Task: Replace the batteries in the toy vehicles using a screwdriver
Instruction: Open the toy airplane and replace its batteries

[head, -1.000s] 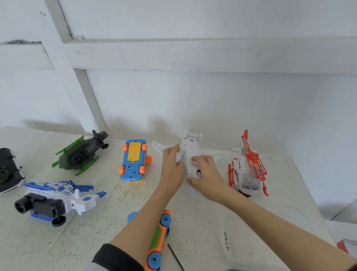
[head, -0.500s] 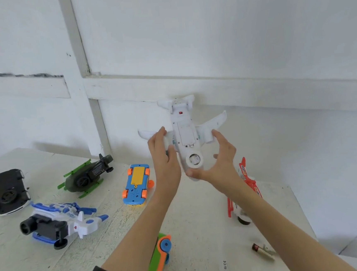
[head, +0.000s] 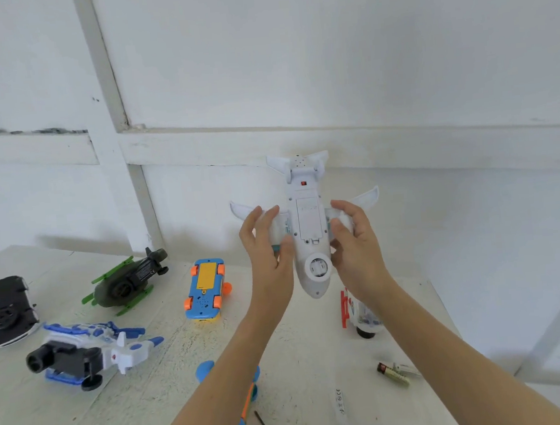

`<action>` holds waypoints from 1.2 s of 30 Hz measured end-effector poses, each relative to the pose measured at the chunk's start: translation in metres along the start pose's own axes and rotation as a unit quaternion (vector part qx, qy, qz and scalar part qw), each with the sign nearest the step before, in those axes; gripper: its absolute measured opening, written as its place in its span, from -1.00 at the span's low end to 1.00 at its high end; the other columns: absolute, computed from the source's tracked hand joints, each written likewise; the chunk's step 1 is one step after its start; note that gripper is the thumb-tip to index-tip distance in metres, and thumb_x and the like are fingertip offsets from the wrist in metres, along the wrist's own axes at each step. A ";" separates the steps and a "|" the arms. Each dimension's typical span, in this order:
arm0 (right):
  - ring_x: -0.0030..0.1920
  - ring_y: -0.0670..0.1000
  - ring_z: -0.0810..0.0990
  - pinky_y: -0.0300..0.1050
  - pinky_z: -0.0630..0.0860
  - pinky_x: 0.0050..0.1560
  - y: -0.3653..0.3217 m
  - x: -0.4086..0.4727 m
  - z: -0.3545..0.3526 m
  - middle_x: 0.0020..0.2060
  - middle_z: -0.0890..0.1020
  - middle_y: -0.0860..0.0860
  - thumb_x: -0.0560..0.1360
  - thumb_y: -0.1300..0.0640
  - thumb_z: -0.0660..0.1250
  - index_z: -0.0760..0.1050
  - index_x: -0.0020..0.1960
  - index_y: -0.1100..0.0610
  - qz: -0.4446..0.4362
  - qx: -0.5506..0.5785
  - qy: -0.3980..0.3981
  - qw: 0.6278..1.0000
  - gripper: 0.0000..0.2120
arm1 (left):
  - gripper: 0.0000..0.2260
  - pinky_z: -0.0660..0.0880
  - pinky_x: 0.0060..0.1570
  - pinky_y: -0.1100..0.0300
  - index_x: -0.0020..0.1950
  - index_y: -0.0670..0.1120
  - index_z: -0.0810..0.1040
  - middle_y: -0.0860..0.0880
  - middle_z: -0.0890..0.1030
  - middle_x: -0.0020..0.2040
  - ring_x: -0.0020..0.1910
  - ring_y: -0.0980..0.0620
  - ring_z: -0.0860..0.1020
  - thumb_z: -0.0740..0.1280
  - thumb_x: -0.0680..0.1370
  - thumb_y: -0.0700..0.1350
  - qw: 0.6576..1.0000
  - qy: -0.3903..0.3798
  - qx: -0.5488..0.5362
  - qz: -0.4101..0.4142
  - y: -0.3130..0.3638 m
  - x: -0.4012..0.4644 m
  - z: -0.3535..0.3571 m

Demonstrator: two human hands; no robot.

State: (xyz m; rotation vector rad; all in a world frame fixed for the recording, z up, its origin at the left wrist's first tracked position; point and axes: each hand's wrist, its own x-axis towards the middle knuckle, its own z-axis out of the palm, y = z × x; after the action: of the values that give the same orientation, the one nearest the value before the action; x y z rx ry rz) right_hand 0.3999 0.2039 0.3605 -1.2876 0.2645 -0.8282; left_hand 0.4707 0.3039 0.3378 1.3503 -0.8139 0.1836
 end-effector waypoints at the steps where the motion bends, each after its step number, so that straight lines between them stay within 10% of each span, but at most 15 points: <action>1: -0.12 -0.01 0.58 -0.13 0.55 -0.30 0.000 -0.003 -0.001 0.02 0.53 0.04 0.62 0.21 0.10 0.42 0.13 -0.04 -0.004 0.003 0.007 1.000 -0.78 | -0.61 0.36 0.04 0.56 0.30 0.15 0.29 -0.03 0.14 0.41 0.18 0.59 0.27 0.24 0.62 -0.28 1.000 -0.008 -0.014 -0.016 0.004 -0.006 0.002; 9: 0.12 0.12 0.58 0.15 0.59 -0.02 -0.001 -0.042 -0.012 0.16 0.52 0.07 0.61 0.15 0.11 0.44 0.12 -0.13 -0.035 -0.018 0.041 0.998 -0.77 | -0.33 0.20 0.42 0.17 0.35 0.43 0.19 0.12 -0.24 0.54 0.37 0.58 -0.10 0.50 0.45 0.00 0.988 -0.100 0.000 -0.121 0.021 -0.053 0.004; 12: 0.13 0.16 0.57 0.13 0.60 -0.04 -0.005 -0.058 -0.014 0.22 0.48 0.13 0.61 0.16 0.11 0.44 0.14 -0.10 -0.024 0.002 0.025 0.999 -0.77 | -0.24 0.50 0.19 0.22 0.47 0.36 0.11 0.11 0.17 0.49 0.39 0.18 0.39 0.49 0.47 -0.04 0.973 -0.156 -0.067 -0.155 0.031 -0.066 -0.001; 15: 0.14 0.20 0.56 0.11 0.60 -0.05 -0.007 -0.073 -0.013 0.24 0.45 0.19 0.62 0.18 0.11 0.42 0.18 -0.05 -0.004 0.030 -0.005 1.000 -0.78 | -0.19 0.52 -0.01 0.35 0.51 0.24 0.01 0.16 0.43 0.36 0.13 0.25 0.58 0.42 0.50 -0.24 0.965 -0.182 -0.113 -0.152 0.043 -0.075 -0.010; 23: 0.09 0.04 0.59 -0.05 0.57 -0.02 -0.020 -0.113 0.007 0.20 0.53 0.05 0.62 0.14 0.11 0.35 0.26 -0.13 0.001 0.000 -0.121 0.993 -0.73 | -0.19 0.50 -0.02 0.41 0.53 0.19 -0.05 0.45 0.47 0.19 0.11 0.36 0.56 0.37 0.53 -0.32 0.977 -0.110 -0.119 -0.136 0.061 -0.107 -0.043; 28: 0.08 -0.06 0.58 -0.11 0.47 0.16 -0.008 -0.129 0.010 0.25 0.41 -0.09 0.61 -0.03 0.11 0.17 0.32 -0.33 -0.071 -0.151 -0.075 0.983 -0.66 | -0.15 0.52 0.03 0.34 0.44 0.32 -0.06 0.10 0.28 0.50 0.27 0.16 0.52 0.42 0.46 -0.23 0.984 -0.070 -0.122 -0.106 0.065 -0.103 -0.075; 31: -0.09 -0.12 0.46 -0.38 0.39 -0.02 0.018 -0.140 0.006 0.21 0.34 0.00 0.58 0.13 0.16 0.10 0.40 -0.13 -0.204 -0.294 -0.007 0.934 -0.54 | -0.14 0.54 0.20 0.10 0.39 0.44 -0.02 0.07 0.23 0.54 0.36 0.00 0.47 0.48 0.42 -0.12 0.989 -0.066 -0.097 -0.089 0.062 -0.099 -0.091; 36: -0.01 -0.05 0.42 -0.13 0.40 -0.02 0.051 -0.154 0.002 -0.03 0.47 -0.08 0.51 0.08 0.30 0.20 0.38 -0.05 -0.064 -0.538 -0.185 0.820 -0.51 | -0.14 0.39 0.35 -0.22 0.35 0.59 0.03 0.05 0.19 0.56 0.45 -0.11 0.36 0.54 0.36 0.06 0.992 -0.055 -0.051 -0.106 0.051 -0.098 -0.102</action>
State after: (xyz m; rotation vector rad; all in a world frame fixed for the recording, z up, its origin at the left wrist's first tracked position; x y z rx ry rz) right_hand 0.3147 0.3112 0.2731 -2.5230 0.3498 -0.4854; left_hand 0.4137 0.4416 0.3181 1.3482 -0.7553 -0.0983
